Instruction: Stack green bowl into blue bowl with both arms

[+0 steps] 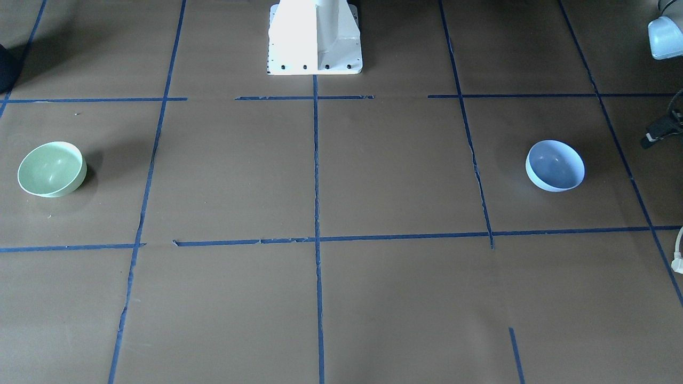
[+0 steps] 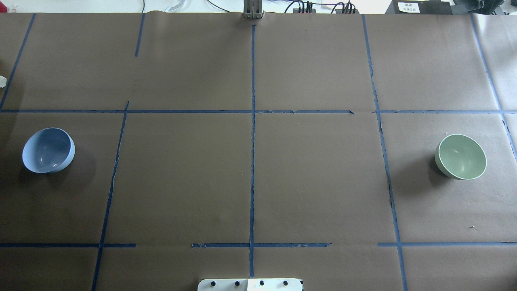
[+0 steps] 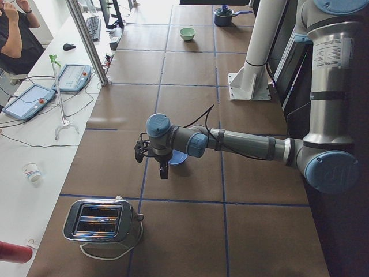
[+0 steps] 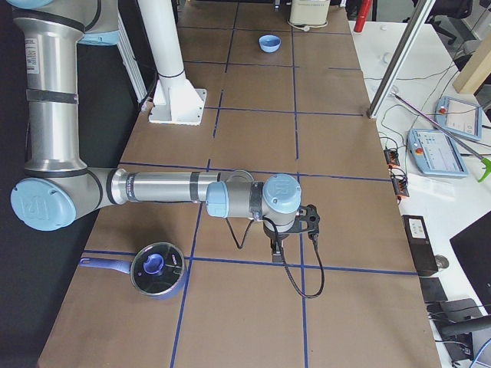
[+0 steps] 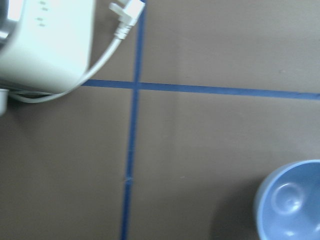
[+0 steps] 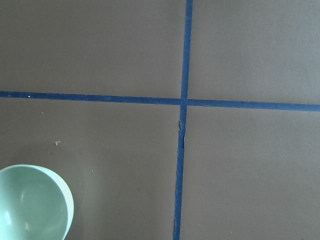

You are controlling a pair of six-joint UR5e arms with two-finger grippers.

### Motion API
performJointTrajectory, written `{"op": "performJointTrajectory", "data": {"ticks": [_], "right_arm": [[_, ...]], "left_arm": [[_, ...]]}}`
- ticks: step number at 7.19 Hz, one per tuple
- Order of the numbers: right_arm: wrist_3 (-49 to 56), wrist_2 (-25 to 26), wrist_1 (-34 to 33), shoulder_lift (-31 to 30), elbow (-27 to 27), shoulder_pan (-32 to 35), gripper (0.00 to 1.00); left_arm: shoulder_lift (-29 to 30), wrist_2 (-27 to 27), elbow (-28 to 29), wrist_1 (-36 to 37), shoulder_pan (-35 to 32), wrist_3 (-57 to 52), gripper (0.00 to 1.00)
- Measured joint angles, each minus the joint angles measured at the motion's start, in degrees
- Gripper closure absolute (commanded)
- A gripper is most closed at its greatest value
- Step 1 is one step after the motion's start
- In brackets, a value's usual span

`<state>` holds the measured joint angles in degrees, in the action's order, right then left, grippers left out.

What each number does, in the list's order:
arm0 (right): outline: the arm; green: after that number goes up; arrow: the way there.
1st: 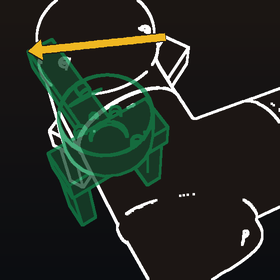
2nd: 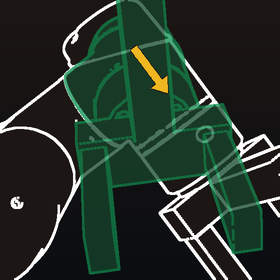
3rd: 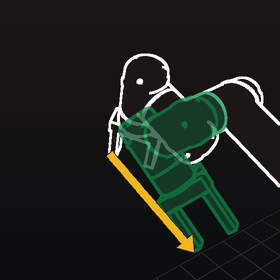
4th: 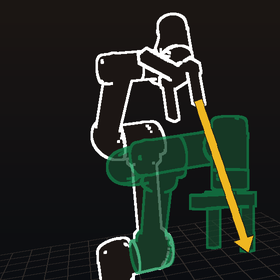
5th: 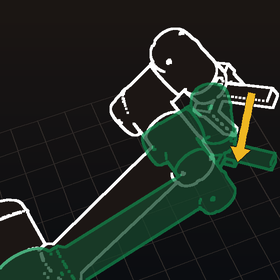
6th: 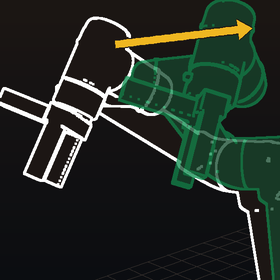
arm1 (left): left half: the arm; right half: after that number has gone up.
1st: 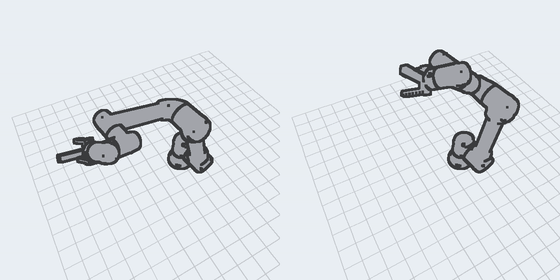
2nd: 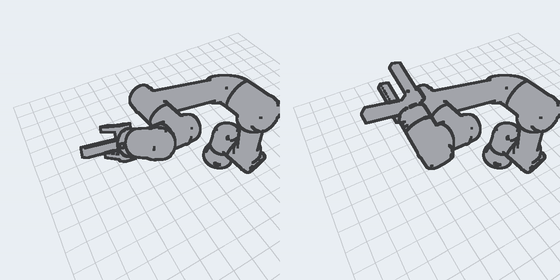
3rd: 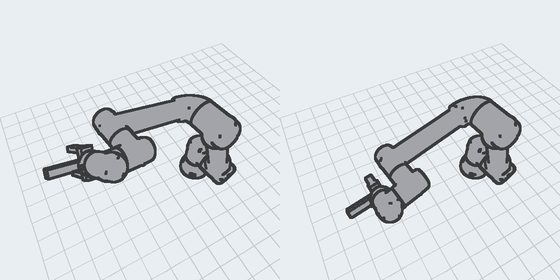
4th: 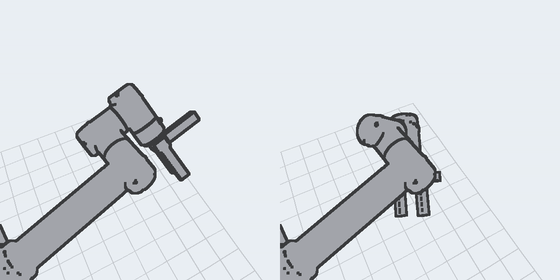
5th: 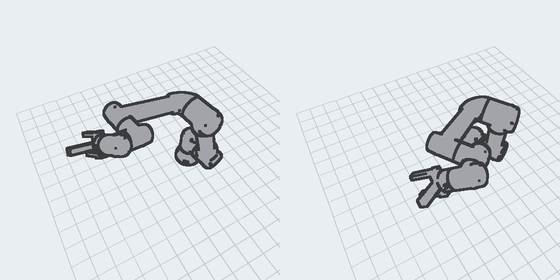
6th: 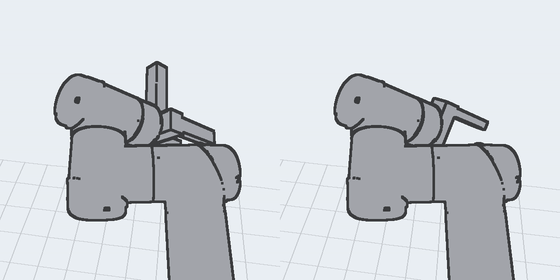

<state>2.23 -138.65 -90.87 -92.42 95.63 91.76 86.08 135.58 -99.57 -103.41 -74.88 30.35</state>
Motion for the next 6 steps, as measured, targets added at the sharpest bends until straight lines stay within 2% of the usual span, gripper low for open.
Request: {"op": "performJointTrajectory", "data": {"ticks": [2,3,4,5,6], "right_arm": [[0.0,0.0,0.0,0.0,0.3,0.0,0.00],[0.0,0.1,0.0,0.0,0.3,0.0,0.00],[0.1,0.2,0.0,0.0,0.3,0.0,0.00],[0.1,0.2,0.0,0.0,0.3,0.0,0.00],[0.1,0.3,0.0,0.0,0.3,0.0,0.00]], "left_arm": [[-1.6,-0.7,1.8,-12.2,7.4,13.3,0.01],[-1.7,-2.0,4.6,-18.3,10.7,17.9,0.04],[-1.3,-3.6,7.8,-23.2,13.4,21.1,0.24],[-0.8,-4.3,9.7,-25.5,15.1,23.0,0.60],[-0.6,-4.4,10.4,-26.3,15.8,24.0,0.85]]}}
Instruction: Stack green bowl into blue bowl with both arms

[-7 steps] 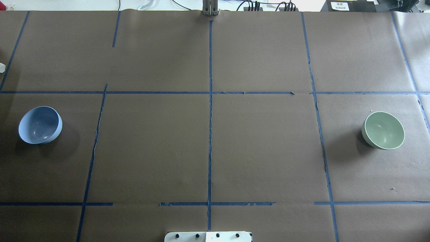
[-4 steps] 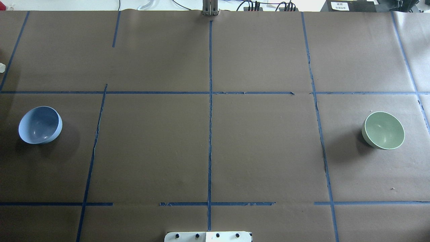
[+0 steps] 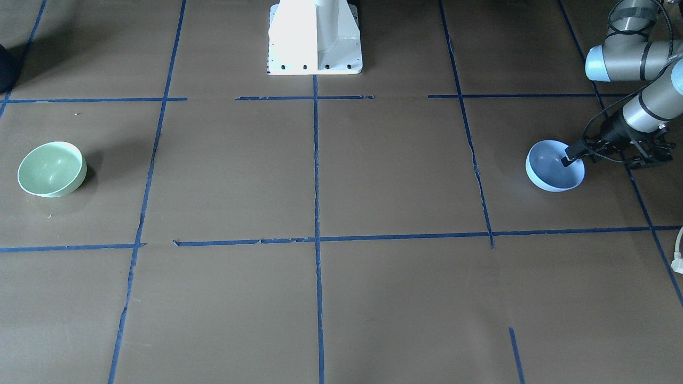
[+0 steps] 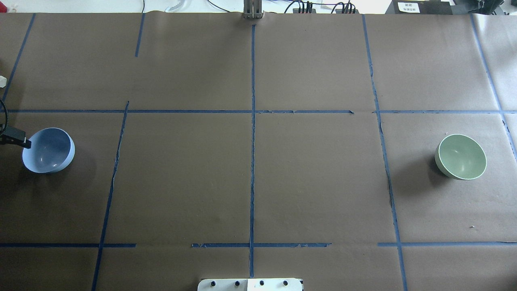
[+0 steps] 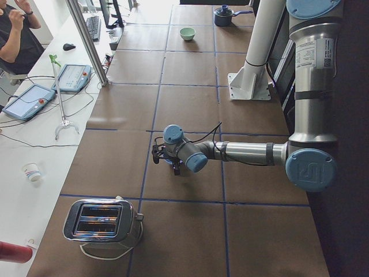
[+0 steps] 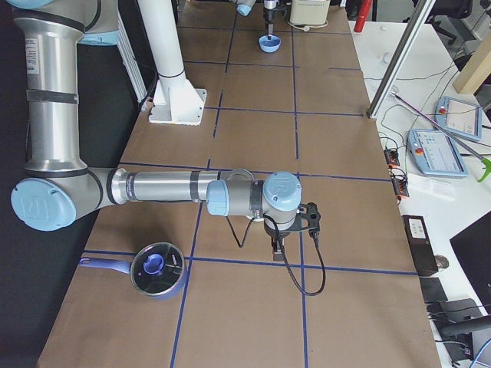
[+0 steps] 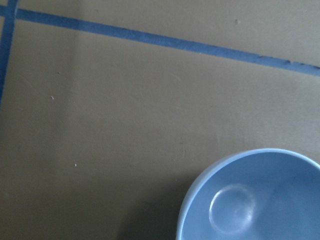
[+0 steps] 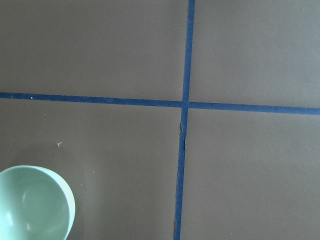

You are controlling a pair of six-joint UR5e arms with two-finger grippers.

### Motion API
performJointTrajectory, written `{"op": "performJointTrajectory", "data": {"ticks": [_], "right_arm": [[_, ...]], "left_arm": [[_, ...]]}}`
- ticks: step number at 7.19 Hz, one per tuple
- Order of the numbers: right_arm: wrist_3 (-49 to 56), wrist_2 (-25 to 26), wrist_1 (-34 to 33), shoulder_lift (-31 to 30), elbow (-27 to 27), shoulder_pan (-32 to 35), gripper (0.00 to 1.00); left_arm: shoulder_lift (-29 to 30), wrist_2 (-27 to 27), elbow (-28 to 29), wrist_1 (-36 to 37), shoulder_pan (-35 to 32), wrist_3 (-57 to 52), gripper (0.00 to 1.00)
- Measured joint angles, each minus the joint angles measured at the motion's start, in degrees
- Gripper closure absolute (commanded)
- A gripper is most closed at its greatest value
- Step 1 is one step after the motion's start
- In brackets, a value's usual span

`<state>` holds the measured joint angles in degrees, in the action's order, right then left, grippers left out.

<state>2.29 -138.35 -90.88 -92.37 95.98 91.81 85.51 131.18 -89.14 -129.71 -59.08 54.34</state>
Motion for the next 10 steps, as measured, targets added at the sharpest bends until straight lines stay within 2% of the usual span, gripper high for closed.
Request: {"op": "performJointTrajectory", "data": {"ticks": [1,2,3,5,6,8,9,10], "right_arm": [[0.0,0.0,0.0,0.0,0.0,0.0,0.00],[0.0,0.0,0.0,0.1,0.1,0.0,0.00],[0.1,-0.1,0.0,0.1,0.3,0.0,0.00],[0.1,-0.1,0.0,0.4,1.3,0.0,0.00],[0.0,-0.1,0.0,0.9,2.0,0.0,0.00],[-0.1,-0.2,0.0,0.6,2.0,0.0,0.00],[-0.1,-0.3,0.0,0.5,1.9,0.0,0.00],[-0.1,-0.4,0.0,0.4,1.9,0.0,0.00]], "left_arm": [[0.1,0.0,0.2,-0.2,0.3,0.3,0.97],[0.1,0.2,0.1,-0.2,0.3,0.3,1.00],[0.1,0.6,-0.2,-0.1,0.3,0.3,1.00],[0.5,5.0,-2.7,1.3,0.2,0.4,1.00],[2.5,7.1,-5.6,5.7,-0.1,1.5,1.00],[13.8,7.9,-11.3,18.9,1.3,10.8,1.00],[20.2,6.8,-12.3,22.2,4.9,18.5,1.00],[26.6,3.0,-12.1,23.7,10.7,26.7,1.00]]}}
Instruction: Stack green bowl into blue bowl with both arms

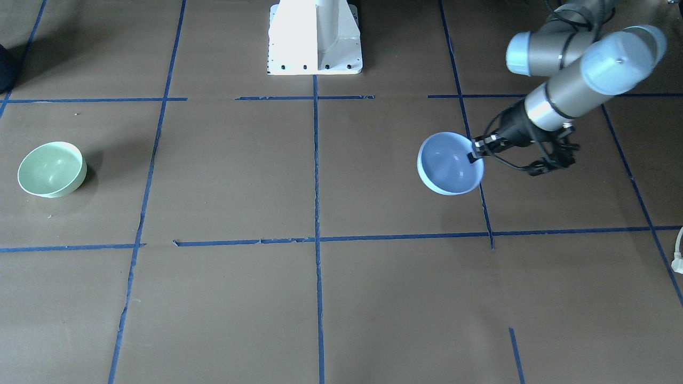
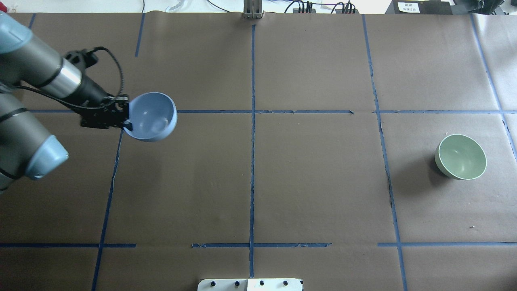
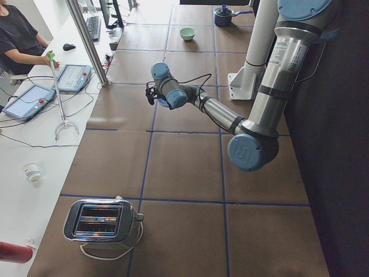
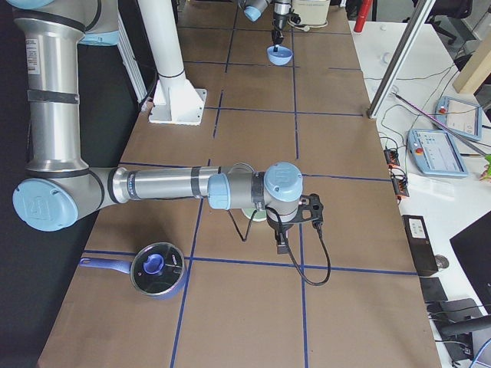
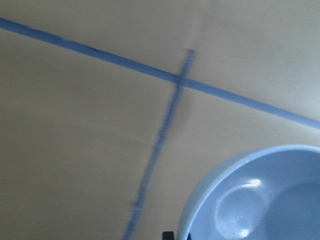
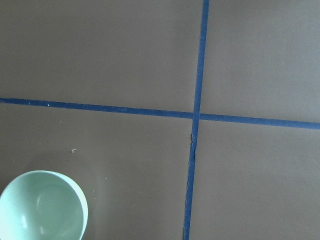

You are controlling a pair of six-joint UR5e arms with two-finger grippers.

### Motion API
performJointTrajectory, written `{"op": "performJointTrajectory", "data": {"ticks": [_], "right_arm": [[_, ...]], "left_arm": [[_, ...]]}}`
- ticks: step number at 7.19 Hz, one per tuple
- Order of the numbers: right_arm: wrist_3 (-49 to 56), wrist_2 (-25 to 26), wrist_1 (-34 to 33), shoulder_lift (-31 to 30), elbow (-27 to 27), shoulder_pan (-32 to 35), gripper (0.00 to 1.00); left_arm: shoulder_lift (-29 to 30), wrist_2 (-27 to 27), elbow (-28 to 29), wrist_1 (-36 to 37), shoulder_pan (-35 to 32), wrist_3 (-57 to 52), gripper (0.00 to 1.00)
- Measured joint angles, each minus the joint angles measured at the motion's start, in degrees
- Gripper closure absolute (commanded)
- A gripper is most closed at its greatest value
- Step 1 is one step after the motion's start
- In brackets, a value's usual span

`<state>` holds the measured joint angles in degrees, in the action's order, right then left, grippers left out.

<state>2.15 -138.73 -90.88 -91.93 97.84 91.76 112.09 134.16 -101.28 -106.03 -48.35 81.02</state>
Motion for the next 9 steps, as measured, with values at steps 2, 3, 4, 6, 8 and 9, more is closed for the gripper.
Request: {"op": "performJointTrajectory", "data": {"ticks": [2,3,4,6,8,9], "right_arm": [[-0.1,-0.2,0.0,0.1,0.2,0.0,0.00],[-0.3,-0.4,0.0,0.3,0.4,0.0,0.00],[-1.0,-0.7,0.0,0.5,0.6,0.0,0.00],[-2.4,-1.5,0.0,0.7,1.1,0.0,0.00],[-2.6,-2.1,0.0,0.8,1.1,0.0,0.00],[-2.7,-2.2,0.0,0.8,1.1,0.0,0.00]], "left_arm": [[9.6,-10.7,1.9,0.8,11.4,10.2,1.00],[12.2,-14.5,3.4,0.8,14.9,11.7,1.00],[14.2,-17.1,5.9,0.5,17.0,12.1,0.98],[16.1,-18.9,9.8,0.0,18.8,12.1,0.68],[16.1,-19.1,10.6,0.0,19.0,11.6,0.00],[16.0,-19.2,10.3,0.1,18.9,11.6,0.00]]}}
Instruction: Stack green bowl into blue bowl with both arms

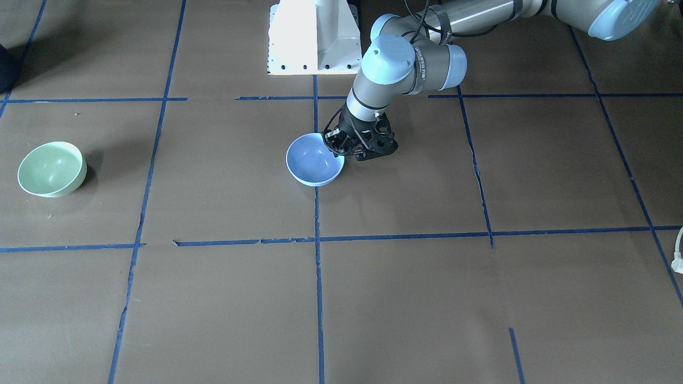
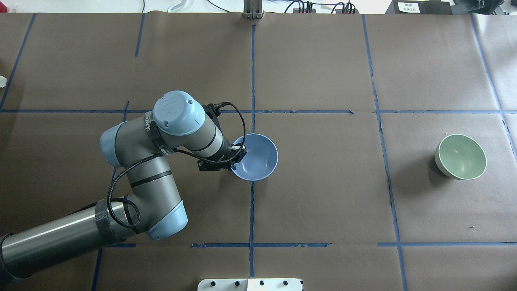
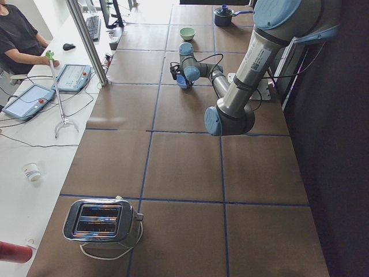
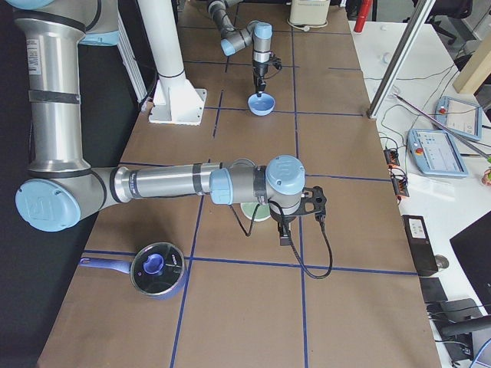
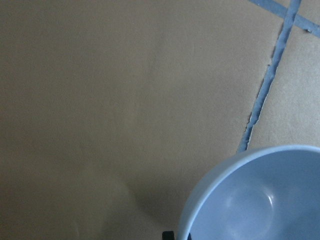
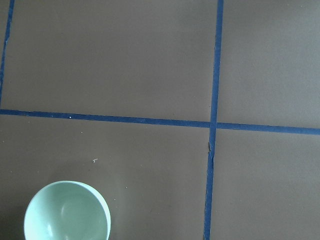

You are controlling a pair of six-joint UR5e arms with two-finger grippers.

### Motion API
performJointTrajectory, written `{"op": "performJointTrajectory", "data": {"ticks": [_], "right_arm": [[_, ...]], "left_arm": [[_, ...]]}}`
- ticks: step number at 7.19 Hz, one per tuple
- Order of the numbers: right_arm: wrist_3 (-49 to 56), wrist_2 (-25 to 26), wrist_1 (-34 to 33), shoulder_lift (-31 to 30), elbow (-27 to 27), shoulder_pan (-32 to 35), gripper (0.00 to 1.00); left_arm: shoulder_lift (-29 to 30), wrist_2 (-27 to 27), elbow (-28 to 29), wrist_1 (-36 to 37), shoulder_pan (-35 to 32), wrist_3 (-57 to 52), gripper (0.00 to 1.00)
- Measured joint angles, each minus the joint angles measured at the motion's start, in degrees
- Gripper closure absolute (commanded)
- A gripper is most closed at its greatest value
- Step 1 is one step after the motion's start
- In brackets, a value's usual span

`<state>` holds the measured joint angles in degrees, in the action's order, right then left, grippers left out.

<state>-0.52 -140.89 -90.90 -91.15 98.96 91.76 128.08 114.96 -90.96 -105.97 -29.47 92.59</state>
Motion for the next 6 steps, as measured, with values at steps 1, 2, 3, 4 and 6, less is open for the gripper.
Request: {"op": "performJointTrajectory", "data": {"ticks": [1,2,3,4,6], "right_arm": [[0.0,0.0,0.0,0.0,0.0,0.0,0.00],[0.0,0.1,0.1,-0.1,0.0,-0.1,0.00],[-0.7,0.1,0.1,-0.4,0.2,-0.6,0.00],[-4.0,0.2,1.3,-0.9,0.8,-1.8,0.00],[-18.1,1.2,14.6,-5.4,2.0,-7.5,0.00]], "left_arm": [[-0.1,0.0,-0.6,0.1,-0.5,-0.1,0.00],[-0.2,1.6,-1.8,0.6,-2.4,-0.1,0.00],[-0.6,5.6,-3.8,1.9,-5.9,-0.3,0.00],[-1.9,9.5,-6.6,4.2,-9.5,-1.5,0.00],[-5.6,12.1,-15.0,14.0,-13.3,-9.6,0.00]]}}
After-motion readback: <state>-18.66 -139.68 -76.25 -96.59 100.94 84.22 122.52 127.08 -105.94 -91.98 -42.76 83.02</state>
